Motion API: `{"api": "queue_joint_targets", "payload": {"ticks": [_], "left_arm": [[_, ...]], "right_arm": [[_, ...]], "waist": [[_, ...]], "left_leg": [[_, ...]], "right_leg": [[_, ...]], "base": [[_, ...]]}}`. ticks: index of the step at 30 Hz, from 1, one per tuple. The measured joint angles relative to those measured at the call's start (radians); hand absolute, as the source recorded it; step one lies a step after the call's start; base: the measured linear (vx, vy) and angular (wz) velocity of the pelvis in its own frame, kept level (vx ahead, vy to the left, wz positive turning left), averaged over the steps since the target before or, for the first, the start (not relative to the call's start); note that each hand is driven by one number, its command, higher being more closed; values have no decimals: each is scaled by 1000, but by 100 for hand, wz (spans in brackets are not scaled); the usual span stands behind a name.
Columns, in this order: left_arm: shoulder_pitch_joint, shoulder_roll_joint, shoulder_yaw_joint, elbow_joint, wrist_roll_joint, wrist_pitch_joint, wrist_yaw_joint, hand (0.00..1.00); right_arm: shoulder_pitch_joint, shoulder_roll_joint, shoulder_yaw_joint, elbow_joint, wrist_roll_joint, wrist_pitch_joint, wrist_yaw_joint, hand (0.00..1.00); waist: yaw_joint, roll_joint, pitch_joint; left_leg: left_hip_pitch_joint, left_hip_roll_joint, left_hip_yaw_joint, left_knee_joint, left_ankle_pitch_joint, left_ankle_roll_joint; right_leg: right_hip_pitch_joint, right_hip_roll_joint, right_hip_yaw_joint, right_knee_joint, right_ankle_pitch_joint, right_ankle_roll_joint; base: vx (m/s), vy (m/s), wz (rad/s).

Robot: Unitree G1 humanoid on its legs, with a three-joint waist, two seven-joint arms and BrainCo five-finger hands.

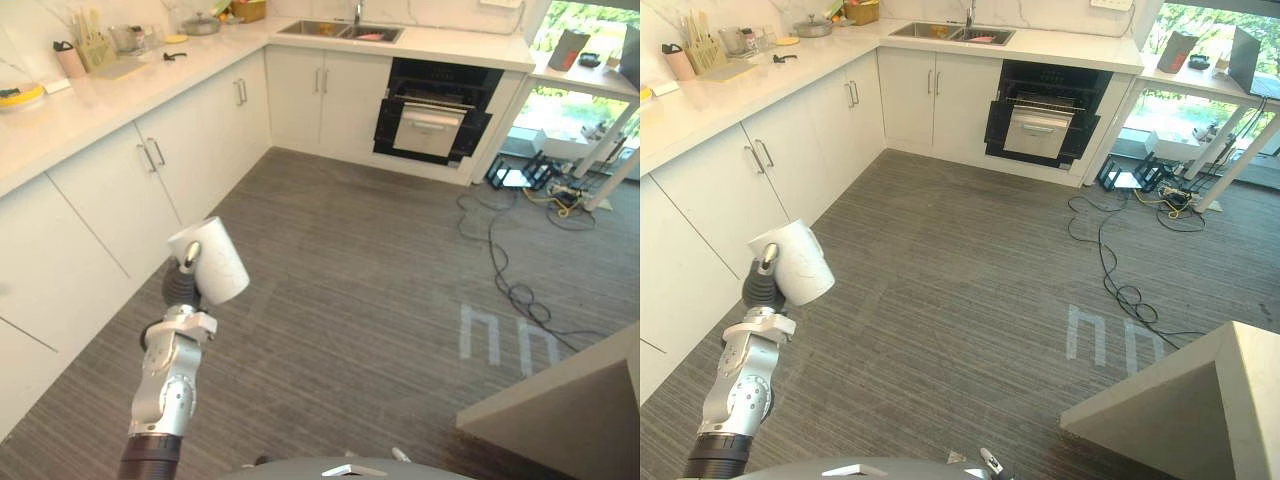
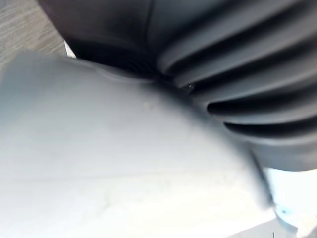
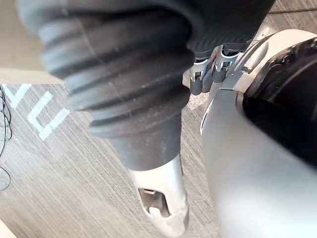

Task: Walk over to the sink, pick up the cup, carry it to the dishwasher, place the cup inside the dishwasher, then close the dishwasher door

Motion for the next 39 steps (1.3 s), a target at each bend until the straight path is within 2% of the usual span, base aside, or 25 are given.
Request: {"api": "queue_joint_targets", "payload": {"ticks": [2,7,9,11,13,14,15,16,17,19,20,22,23,24,26,27,29,30,31,32,33,34,35,37,39], "left_arm": [[1,-12,15,-6,3,1,24,100],[29,-11,21,-100,41,26,19,100],[28,-11,21,-158,40,40,19,100],[16,-14,17,-214,39,42,-1,100],[12,-28,25,-207,38,44,-2,100],[14,-32,25,-193,37,49,-2,100],[17,-33,25,-184,37,50,-2,100],[22,-33,26,-181,36,49,-4,100],[23,-31,25,-181,37,47,-7,100],[26,-24,35,-182,41,34,-18,100],[30,-18,36,-185,41,33,-20,100],[53,-9,35,-201,41,33,-21,100],[85,-8,37,-239,40,34,-25,100],[101,-9,42,-262,40,35,-29,100],[148,-14,58,-364,40,32,-53,100],[150,-15,60,-383,41,25,-60,100],[151,-35,41,-400,44,0,-86,100],[158,-45,31,-395,44,0,-89,100],[191,-63,8,-390,45,0,-90,100],[212,-78,-14,-382,55,-2,-100,100],[213,-83,-27,-370,63,-2,-104,100],[214,-103,-46,-341,75,-3,-115,100],[215,-121,-55,-326,82,-7,-124,100],[214,-124,-65,-318,82,-32,-131,100],[202,-124,-63,-309,81,-40,-130,100]], "right_arm": [[0,13,-34,2,-20,-14,1,0],[-13,16,-65,30,-25,-18,-3,0],[-18,18,-87,34,-24,-22,-10,0],[-22,8,-112,38,12,-56,-31,0],[-27,6,-110,36,26,-78,-43,0],[-33,13,-104,35,34,-100,-45,0],[-34,29,-101,33,42,-117,-44,0],[-36,45,-91,16,46,-145,-42,0],[-35,52,-80,0,50,-155,-42,0],[-18,79,-33,-83,54,-178,-42,0],[-6,91,-9,-127,53,-193,-41,0],[16,102,24,-183,53,-223,-40,0],[37,104,61,-232,51,-250,-36,0],[46,103,77,-261,49,-255,-32,0],[55,103,134,-395,22,-275,-20,0],[55,103,145,-439,12,-276,-19,0],[54,102,180,-584,1,-289,-18,0],[54,100,183,-609,1,-289,-20,0],[69,95,185,-656,3,-281,-29,0],[81,97,190,-681,9,-275,-48,0],[80,96,190,-683,14,-270,-57,0],[86,77,198,-694,23,-258,-73,0],[89,66,202,-704,22,-248,-86,0],[91,65,176,-677,22,-247,-95,0],[68,54,152,-608,22,-239,-105,0]], "waist": [[2,2,0],[26,3,0],[38,-2,-5],[33,0,5],[45,18,19],[39,22,22],[31,28,27],[22,17,29],[21,9,32],[18,-18,50],[17,-31,67],[14,-34,77],[14,-36,79],[12,-37,81],[16,-32,78],[22,-29,75],[20,-2,60],[19,17,53],[3,57,22],[-7,67,-1],[-9,67,0],[-1,70,4],[18,83,14],[34,102,19],[50,101,20]], "left_leg": [[1,-5,-22,0,1,2],[-7,-16,-53,0,-2,-5],[-30,-35,-52,1,-5,-2],[-14,-73,-80,1,-32,14],[10,-78,-80,2,-42,30],[36,-75,-91,6,-53,50],[50,-68,-103,7,-57,54],[60,-56,-112,7,-66,56],[66,-53,-114,7,-70,56],[74,-45,-112,7,-78,51],[82,-42,-107,8,-86,46],[104,-36,-94,8,-105,38],[117,-36,-77,29,-138,31],[117,-36,-76,65,-168,29],[130,-24,-51,178,-283,11],[129,-19,-47,204,-313,5],[117,26,-49,298,-411,-5],[123,46,-50,304,-431,-4],[140,94,-50,298,-454,29],[98,130,-52,463,-444,15],[35,153,-58,608,-417,-11],[-77,188,-89,877,-265,-41],[-168,241,-99,1094,-214,-51],[-259,291,-109,1268,-250,-47],[-323,302,-105,1227,-303,-52]], "right_leg": [[11,-3,-25,0,0,0],[8,-16,-72,22,-28,-1],[-55,-44,-86,117,-77,4],[-85,-100,-124,259,-121,-8],[-164,-129,-129,487,-119,-47],[-236,-140,-106,649,-98,-89],[-272,-129,-88,704,-128,-75],[-318,-103,-74,709,-166,-61],[-348,-91,-72,702,-174,-54],[-447,-51,-72,592,-146,-33],[-480,-29,-73,468,-89,-26],[-491,0,-74,244,14,-15],[-491,0,-80,170,52,-11],[-490,-6,-93,164,63,-16],[-471,-26,-155,203,88,-57],[-466,-25,-157,212,95,-67],[-439,-12,-165,264,105,-77],[-441,2,-183,280,110,-82],[-432,42,-215,302,83,-94],[-411,66,-232,320,20,-126],[-399,67,-238,326,1,-145],[-349,79,-225,308,-26,-155],[-275,110,-194,262,-41,-152],[-155,149,-147,193,-64,-158],[-51,151,-81,130,-77,-155]], "base": [[-38,3,27],[-55,16,25],[-2,57,31],[91,57,35],[53,53,0],[71,56,5],[112,30,22],[125,-2,24],[145,-25,16],[159,-58,-1],[132,-69,-6],[169,-76,-14],[166,-71,-18],[188,-82,-23],[307,-114,-32],[500,-187,-27],[567,-263,2],[414,-223,19],[633,-267,23],[643,-271,30],[800,-330,9],[645,-257,-30],[673,-244,-54],[671,-208,-88],[578,-141,-97]]}}
